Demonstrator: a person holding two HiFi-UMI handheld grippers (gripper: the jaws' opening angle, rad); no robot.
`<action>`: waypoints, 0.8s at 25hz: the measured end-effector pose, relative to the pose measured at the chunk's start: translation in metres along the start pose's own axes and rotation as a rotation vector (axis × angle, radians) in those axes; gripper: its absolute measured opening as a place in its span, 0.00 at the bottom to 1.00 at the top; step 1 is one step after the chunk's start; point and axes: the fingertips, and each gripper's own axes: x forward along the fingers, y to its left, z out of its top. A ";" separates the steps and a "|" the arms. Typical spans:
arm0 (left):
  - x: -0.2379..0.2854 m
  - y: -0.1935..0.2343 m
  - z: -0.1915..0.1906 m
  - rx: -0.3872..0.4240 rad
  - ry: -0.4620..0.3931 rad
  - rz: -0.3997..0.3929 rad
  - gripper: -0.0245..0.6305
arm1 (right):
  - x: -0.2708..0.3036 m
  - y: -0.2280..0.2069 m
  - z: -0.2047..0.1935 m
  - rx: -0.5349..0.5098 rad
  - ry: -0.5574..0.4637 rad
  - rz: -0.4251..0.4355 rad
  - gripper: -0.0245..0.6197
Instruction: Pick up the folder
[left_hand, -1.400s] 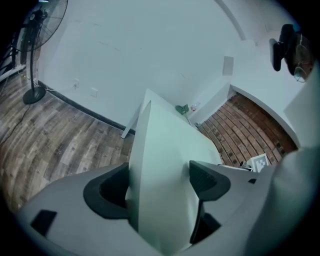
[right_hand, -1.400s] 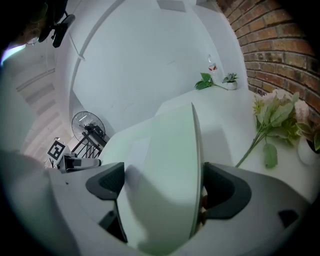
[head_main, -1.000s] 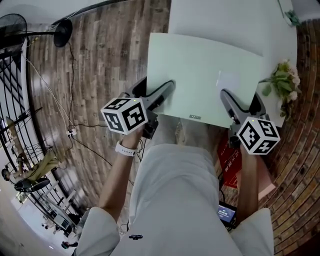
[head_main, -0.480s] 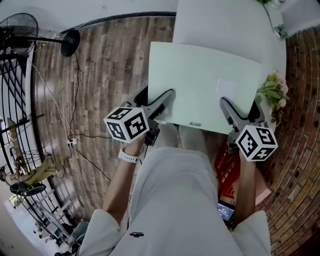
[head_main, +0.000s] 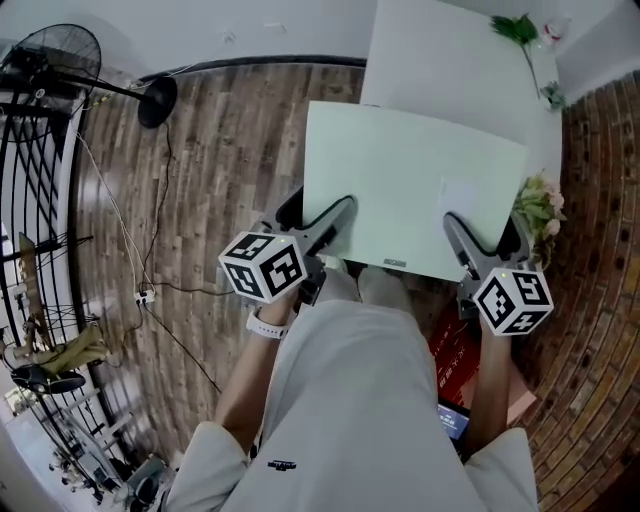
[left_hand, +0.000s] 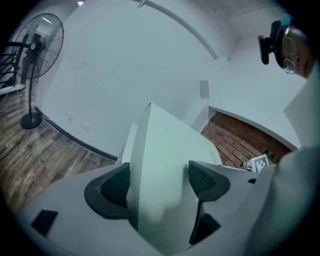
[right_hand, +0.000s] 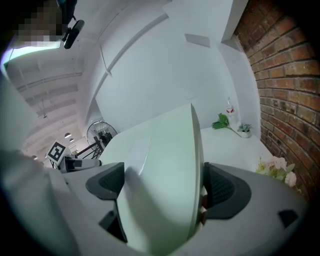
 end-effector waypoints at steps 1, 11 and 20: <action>-0.002 -0.002 0.004 0.009 -0.009 0.000 0.62 | -0.001 0.001 0.003 -0.002 -0.010 0.003 0.80; -0.021 -0.025 0.033 0.082 -0.087 -0.030 0.61 | -0.022 0.019 0.034 -0.044 -0.107 0.010 0.79; -0.040 -0.042 0.049 0.110 -0.153 -0.057 0.61 | -0.042 0.036 0.056 -0.098 -0.166 0.009 0.79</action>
